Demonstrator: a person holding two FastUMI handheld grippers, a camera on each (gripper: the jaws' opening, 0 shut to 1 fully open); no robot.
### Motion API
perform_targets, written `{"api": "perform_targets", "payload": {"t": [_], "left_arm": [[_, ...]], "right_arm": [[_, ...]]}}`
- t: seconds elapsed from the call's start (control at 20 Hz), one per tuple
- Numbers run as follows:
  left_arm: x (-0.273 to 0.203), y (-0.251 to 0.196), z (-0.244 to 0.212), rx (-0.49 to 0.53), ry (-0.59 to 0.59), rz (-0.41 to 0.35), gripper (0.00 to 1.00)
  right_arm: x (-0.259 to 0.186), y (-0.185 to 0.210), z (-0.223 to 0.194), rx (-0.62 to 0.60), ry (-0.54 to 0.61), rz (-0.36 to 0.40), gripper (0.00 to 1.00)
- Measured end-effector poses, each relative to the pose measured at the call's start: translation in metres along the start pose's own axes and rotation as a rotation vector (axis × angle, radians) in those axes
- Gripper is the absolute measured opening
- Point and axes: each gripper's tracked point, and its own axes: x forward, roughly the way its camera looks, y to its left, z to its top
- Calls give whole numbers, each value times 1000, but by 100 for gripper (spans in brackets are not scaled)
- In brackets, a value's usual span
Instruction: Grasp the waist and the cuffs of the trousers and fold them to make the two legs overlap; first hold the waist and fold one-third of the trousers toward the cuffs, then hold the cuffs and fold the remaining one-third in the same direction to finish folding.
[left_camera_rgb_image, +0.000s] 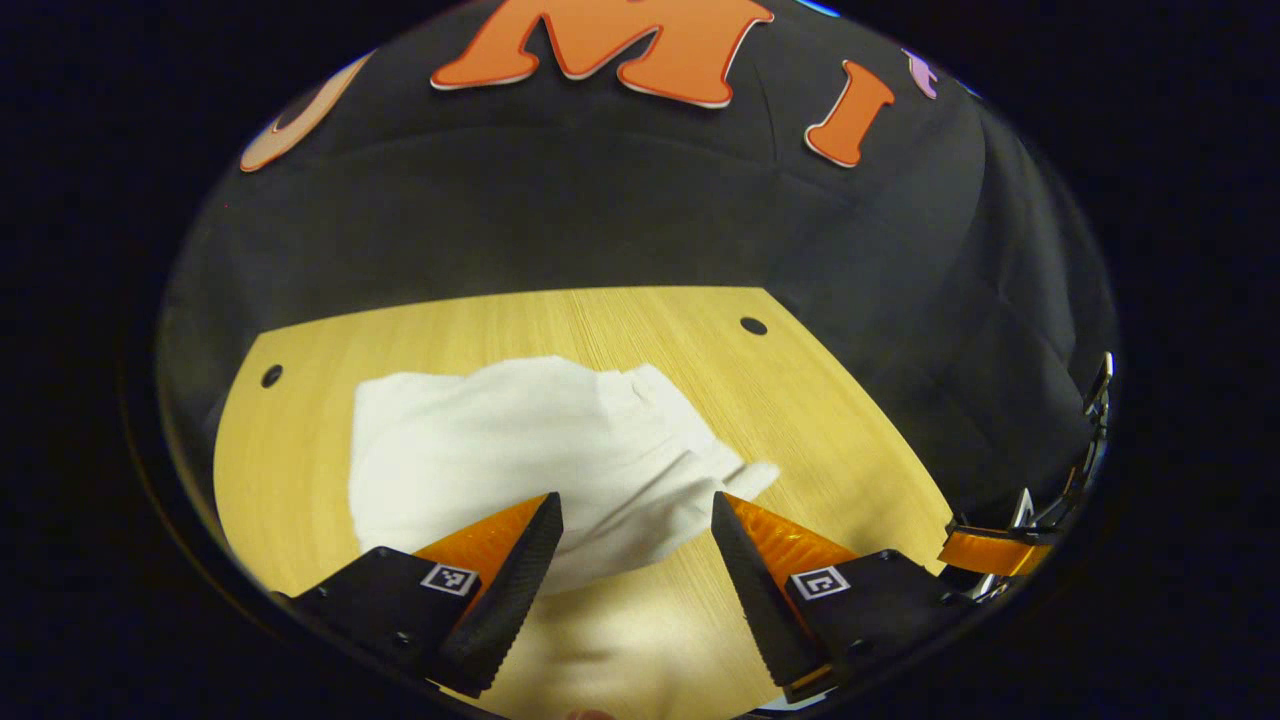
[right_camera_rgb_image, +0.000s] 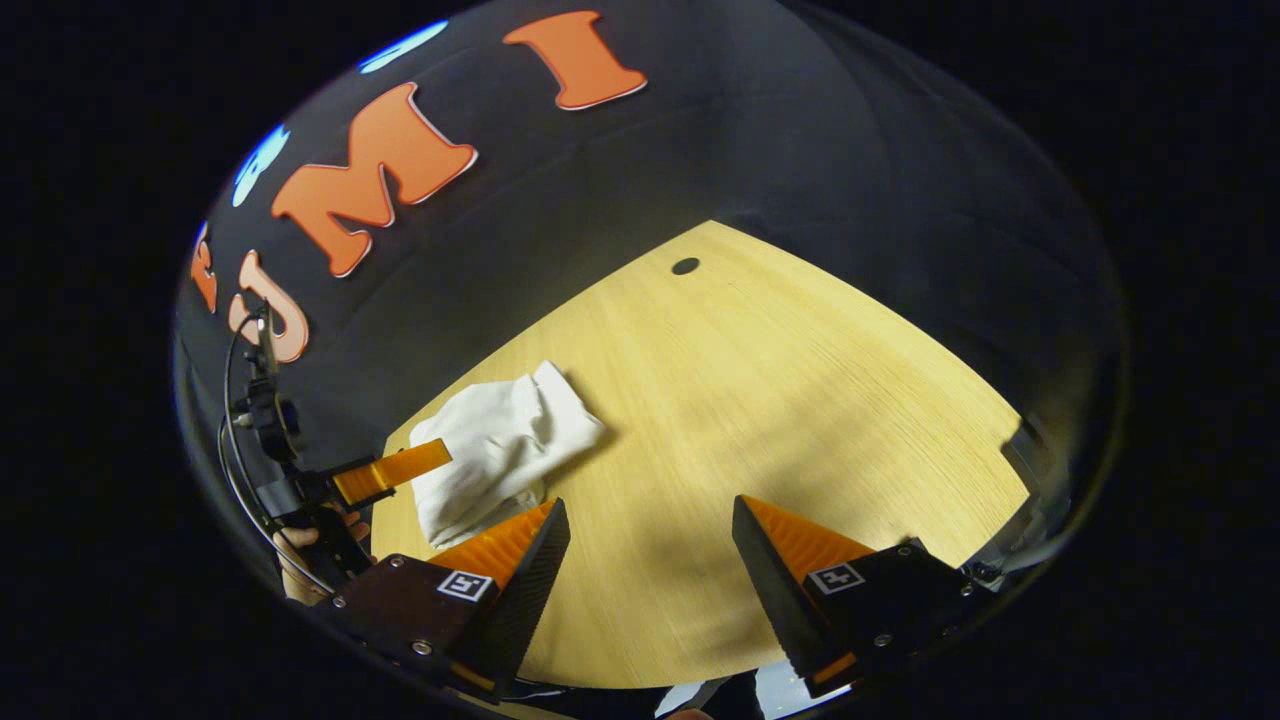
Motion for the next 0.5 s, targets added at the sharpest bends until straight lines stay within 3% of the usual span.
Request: {"api": "perform_targets", "payload": {"t": [0.2, 0.4, 0.5], "left_arm": [[-58, 34, 49, -63, -169, 86, 98], [-97, 68, 57, -88, -342, 235, 98], [-100, 62, 57, -98, -424, 292, 98]], "right_arm": [[10, 52, 25, -123, -30, 75, 98], [-5, 99, 54, -236, -109, 143, 98], [-8, 122, 72, -301, -171, 157, 98]]}}
